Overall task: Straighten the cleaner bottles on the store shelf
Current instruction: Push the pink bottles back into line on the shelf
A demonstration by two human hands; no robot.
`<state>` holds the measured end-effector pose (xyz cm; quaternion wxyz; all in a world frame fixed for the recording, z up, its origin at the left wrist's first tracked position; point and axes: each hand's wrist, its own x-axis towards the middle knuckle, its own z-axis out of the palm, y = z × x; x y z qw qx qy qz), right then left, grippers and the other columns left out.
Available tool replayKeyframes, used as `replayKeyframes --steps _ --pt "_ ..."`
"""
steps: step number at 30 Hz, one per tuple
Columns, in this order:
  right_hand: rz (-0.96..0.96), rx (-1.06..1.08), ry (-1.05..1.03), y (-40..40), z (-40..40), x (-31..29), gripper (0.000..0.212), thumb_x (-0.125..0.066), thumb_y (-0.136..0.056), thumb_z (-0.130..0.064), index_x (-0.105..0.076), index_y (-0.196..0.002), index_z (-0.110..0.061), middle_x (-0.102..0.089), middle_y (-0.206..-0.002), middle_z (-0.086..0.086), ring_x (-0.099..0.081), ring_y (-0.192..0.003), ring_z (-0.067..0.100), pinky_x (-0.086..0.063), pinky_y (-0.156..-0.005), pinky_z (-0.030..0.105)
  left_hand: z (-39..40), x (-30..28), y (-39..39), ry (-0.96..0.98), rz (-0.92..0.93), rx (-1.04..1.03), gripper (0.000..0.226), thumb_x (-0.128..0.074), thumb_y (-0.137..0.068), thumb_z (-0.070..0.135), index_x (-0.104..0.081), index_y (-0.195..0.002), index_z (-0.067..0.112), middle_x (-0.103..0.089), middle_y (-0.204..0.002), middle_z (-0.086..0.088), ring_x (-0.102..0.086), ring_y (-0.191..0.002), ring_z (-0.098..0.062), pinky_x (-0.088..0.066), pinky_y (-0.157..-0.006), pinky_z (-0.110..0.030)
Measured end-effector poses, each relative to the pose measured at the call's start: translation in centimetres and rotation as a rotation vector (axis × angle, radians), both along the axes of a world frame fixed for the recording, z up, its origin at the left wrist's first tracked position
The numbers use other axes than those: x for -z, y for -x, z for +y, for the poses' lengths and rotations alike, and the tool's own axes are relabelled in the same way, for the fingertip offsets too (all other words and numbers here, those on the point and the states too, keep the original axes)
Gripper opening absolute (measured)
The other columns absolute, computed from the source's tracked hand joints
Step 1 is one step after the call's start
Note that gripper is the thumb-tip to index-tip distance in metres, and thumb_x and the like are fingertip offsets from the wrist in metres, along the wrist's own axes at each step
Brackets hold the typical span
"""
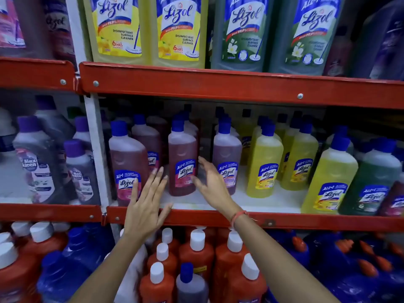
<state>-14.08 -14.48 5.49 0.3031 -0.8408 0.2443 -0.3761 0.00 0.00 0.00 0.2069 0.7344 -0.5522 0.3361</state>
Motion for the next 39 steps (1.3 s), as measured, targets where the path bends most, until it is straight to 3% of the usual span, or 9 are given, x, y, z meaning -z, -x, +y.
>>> replayKeyframes --steps 4,9,14,17,31,33,37,39 --pt "-0.042 -0.066 -0.291 -2.0 -0.3 -0.1 0.081 -0.068 -0.087 -0.033 -0.023 -0.152 -0.019 -0.045 -0.15 0.009 -0.048 -0.135 0.024 -0.043 -0.109 0.046 0.0 -0.1 0.0 0.001 -0.035 -0.05 0.084 -0.024 -0.093 0.068 -0.027 -0.151 0.007 -0.025 -0.16 -0.011 -0.016 -0.15 -0.02 0.005 -0.122 -0.047" --pt "-0.085 -0.094 -0.466 -3.2 -1.0 0.1 0.076 -0.077 -0.08 -0.028 -0.037 -0.143 -0.015 -0.06 -0.129 0.007 -0.06 -0.115 0.022 -0.05 -0.091 0.029 -0.2 0.2 -0.2 0.008 -0.091 -0.09 0.099 -0.03 -0.085 0.079 -0.031 -0.149 0.003 -0.027 -0.159 -0.013 -0.018 -0.149 -0.022 0.003 -0.122 -0.049" --pt "-0.105 -0.082 -0.541 -3.9 -1.8 1.0 0.075 -0.084 -0.072 -0.029 -0.04 -0.131 -0.017 -0.064 -0.123 0.006 -0.063 -0.107 0.019 -0.052 -0.097 0.036 -0.5 0.7 -0.5 0.0 -0.118 -0.129 0.102 -0.032 -0.083 0.081 -0.033 -0.148 0.003 -0.029 -0.158 -0.013 -0.02 -0.148 -0.023 -0.001 -0.122 -0.051" --pt "-0.129 -0.076 -0.548 -3.8 -1.9 1.3 0.074 -0.087 -0.066 -0.033 -0.042 -0.124 -0.021 -0.067 -0.124 0.008 -0.066 -0.108 0.02 -0.054 -0.097 0.039 -0.6 0.8 -0.7 -0.008 -0.143 -0.147 0.102 -0.03 -0.083 0.081 -0.034 -0.147 0.002 -0.029 -0.158 -0.013 -0.02 -0.148 -0.023 -0.002 -0.122 -0.051" --pt "-0.043 -0.037 -0.347 -0.5 1.5 1.4 0.068 -0.082 -0.068 -0.048 -0.059 -0.122 -0.016 -0.075 -0.111 0.005 -0.072 -0.098 0.017 -0.059 -0.089 0.04 -0.4 2.0 0.5 -0.035 -0.057 -0.167 0.089 -0.023 -0.091 0.071 -0.037 -0.146 0.002 -0.034 -0.155 -0.016 -0.024 -0.146 -0.025 -0.006 -0.122 -0.053" --pt "-0.042 -0.037 -0.337 0.0 2.0 1.4 0.063 -0.081 -0.069 -0.046 -0.059 -0.12 -0.016 -0.075 -0.109 0.004 -0.072 -0.097 0.015 -0.059 -0.087 0.036 -0.2 2.3 0.8 -0.036 -0.021 -0.158 0.084 -0.024 -0.093 0.067 -0.037 -0.146 0.003 -0.035 -0.155 -0.015 -0.027 -0.146 -0.025 -0.008 -0.121 -0.053" --pt "-0.04 -0.055 -0.329 0.8 2.9 1.1 0.06 -0.08 -0.072 -0.042 -0.058 -0.121 -0.016 -0.073 -0.104 -0.001 -0.07 -0.091 0.008 -0.054 -0.074 0.015 0.3 2.9 1.2 -0.035 0.057 -0.138 0.074 -0.022 -0.098 0.059 -0.036 -0.147 0.005 -0.035 -0.156 -0.013 -0.023 -0.147 -0.021 -0.008 -0.121 -0.05" --pt "-0.043 -0.056 -0.321 1.0 3.2 1.0 0.06 -0.08 -0.072 -0.042 -0.058 -0.122 -0.017 -0.071 -0.102 -0.003 -0.069 -0.091 0.009 -0.054 -0.075 0.015 0.4 2.9 1.3 -0.041 0.068 -0.125 0.073 -0.021 -0.099 0.057 -0.037 -0.146 0.005 -0.037 -0.155 -0.013 -0.023 -0.146 -0.021 -0.006 -0.121 -0.048"
